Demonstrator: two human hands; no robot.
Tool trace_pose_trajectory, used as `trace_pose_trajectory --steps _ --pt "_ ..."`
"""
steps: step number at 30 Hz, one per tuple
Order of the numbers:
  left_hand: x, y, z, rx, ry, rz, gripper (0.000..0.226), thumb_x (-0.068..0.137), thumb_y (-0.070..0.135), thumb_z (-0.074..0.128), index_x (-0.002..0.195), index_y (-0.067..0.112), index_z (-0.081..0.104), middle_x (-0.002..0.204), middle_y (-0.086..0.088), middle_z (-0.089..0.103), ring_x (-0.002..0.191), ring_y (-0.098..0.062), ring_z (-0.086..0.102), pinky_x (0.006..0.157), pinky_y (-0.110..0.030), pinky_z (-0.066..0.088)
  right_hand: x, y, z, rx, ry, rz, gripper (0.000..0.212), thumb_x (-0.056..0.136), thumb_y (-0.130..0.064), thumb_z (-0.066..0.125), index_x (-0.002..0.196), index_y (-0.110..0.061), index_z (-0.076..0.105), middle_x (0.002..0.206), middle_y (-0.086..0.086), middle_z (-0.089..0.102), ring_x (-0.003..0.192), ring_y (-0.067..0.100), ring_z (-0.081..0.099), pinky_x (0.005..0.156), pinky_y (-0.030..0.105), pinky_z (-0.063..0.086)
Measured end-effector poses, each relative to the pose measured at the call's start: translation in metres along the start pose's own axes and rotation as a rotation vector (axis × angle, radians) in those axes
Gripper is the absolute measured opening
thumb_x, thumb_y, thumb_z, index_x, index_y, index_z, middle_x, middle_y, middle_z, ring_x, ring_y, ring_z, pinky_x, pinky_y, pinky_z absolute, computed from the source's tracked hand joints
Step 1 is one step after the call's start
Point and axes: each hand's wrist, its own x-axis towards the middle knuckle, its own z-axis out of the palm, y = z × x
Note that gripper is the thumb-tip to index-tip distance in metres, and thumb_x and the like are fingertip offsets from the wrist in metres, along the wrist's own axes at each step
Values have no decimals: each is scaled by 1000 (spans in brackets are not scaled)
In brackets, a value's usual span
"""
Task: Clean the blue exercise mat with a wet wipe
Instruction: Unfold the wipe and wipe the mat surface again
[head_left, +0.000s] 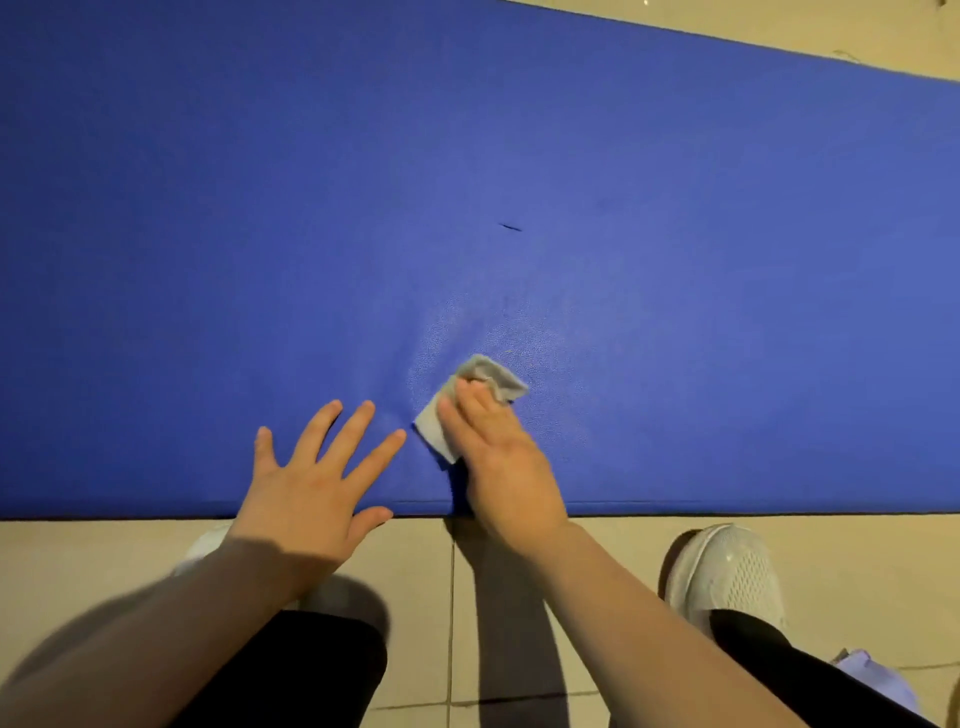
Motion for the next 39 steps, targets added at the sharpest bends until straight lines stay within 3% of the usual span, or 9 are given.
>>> trace_pose_trajectory --steps 4,8,12,15,19,21,30,34,39 --pt "-4 4 7 -23 39 -33 64 97 60 4 141 28 39 147 -6 38 131 -32 38 77 -76 41 19 24 -16 -113 -21 -205 54 82 -3 30 123 -6 65 133 11 61 119 33 60 89 40 53" --pt "-2 5 2 -36 73 -40 63 98 59 4 140 29 40 145 -6 40 131 -31 38 75 -75 43 24 93 -53 -128 101 135 38 96 0 43 129 -10 57 136 -6 51 127 18 46 92 27 42" --pt "1 7 -1 -32 149 -32 71 79 55 66 139 24 45 142 -11 44 133 -33 34 72 -77 40 44 103 -65 -160 142 231 45 79 -2 30 112 -5 60 122 5 49 117 25 45 73 36 49" --pt "1 14 -8 -84 78 -77 100 45 38 93 133 16 53 135 -19 56 129 -34 37 69 -79 38 46 54 -30 -131 44 89 72 77 -20 13 135 0 51 139 -1 25 132 20 26 109 29 29" --pt "7 17 -21 -39 -62 -82 104 64 51 82 149 33 25 158 -13 27 137 -32 19 82 -79 35 49 11 -8 -58 -91 -159 52 77 6 42 127 1 58 135 16 54 127 32 48 94 39 50" --pt "5 13 -18 -64 -11 -75 103 51 45 90 143 26 46 147 -15 45 131 -34 33 74 -79 38 56 32 -23 -150 -61 -256 54 77 3 37 125 -3 62 133 13 60 122 32 57 87 35 53" --pt "4 11 -3 -68 153 -83 107 35 40 95 125 4 50 141 -12 46 134 -27 19 70 -78 38 70 120 -91 -17 102 431 28 71 12 32 83 -10 44 95 3 41 82 26 39 57 27 24" --pt "2 11 3 -78 116 -122 109 29 38 97 124 8 55 135 -16 55 133 -26 19 66 -80 38 77 71 -48 26 71 282 48 77 5 32 119 2 56 131 21 47 116 27 43 93 32 39" --pt "11 20 -28 -41 -51 -96 102 74 56 74 146 32 5 155 -5 -12 145 -30 -1 91 -79 28 92 52 -40 -119 -177 -195 60 79 6 31 135 -3 50 143 12 45 133 32 39 83 31 45"
